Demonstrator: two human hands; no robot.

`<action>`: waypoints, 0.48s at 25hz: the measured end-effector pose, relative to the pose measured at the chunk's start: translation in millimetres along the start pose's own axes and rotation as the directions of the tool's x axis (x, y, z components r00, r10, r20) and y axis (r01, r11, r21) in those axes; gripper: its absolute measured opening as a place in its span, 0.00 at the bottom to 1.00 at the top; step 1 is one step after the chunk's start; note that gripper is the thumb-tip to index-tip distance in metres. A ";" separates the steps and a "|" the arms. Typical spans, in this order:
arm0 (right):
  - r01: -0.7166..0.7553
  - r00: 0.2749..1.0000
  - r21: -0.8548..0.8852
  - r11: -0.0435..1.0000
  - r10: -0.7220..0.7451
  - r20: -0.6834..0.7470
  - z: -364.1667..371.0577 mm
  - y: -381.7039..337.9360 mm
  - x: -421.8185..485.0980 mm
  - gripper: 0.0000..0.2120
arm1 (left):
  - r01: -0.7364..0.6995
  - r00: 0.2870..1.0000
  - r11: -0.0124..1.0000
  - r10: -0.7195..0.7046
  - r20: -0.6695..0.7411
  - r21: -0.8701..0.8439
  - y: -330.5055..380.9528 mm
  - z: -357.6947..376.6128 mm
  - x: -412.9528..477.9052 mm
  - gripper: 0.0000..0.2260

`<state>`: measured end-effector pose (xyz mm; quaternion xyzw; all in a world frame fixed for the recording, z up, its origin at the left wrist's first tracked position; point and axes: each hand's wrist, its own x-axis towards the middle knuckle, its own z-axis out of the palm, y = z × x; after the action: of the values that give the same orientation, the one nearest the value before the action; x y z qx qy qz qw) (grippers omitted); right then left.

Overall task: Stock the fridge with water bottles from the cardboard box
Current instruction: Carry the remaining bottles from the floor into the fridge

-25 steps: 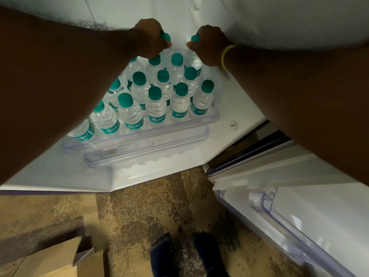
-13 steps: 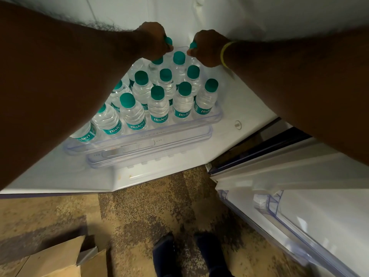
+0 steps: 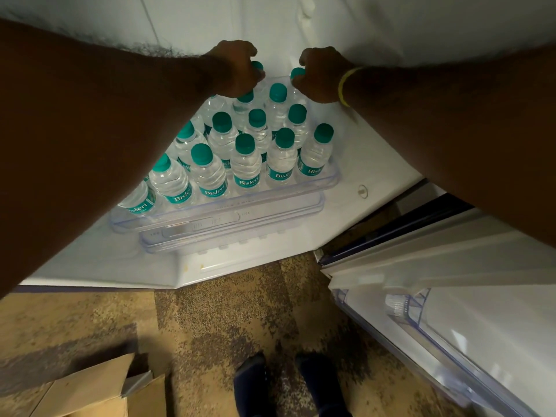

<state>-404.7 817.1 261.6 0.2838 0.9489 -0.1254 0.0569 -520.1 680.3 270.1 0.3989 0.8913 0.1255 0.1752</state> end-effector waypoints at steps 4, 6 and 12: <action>0.017 0.995 0.045 0.999 -0.012 -0.100 1.2 -3.0 -22.4 0.25 | -0.062 0.987 0.998 0.056 -0.150 -0.032 -1.9 1.5 -24.1 0.25; 0.033 0.986 0.029 0.999 -0.028 -0.164 3.9 -4.7 -37.4 0.25 | -0.085 0.967 0.996 0.087 -0.240 0.019 -2.1 6.5 -45.8 0.26; 0.120 0.956 -0.001 0.993 -0.115 -0.270 4.9 -21.3 -87.6 0.31 | -0.117 0.945 0.964 0.182 -0.272 0.238 -15.9 17.0 -111.0 0.32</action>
<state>-343.3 752.6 276.9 0.2418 0.9620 -0.0961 -0.0826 -454.8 587.6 272.5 0.4597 0.8826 0.0973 -0.0129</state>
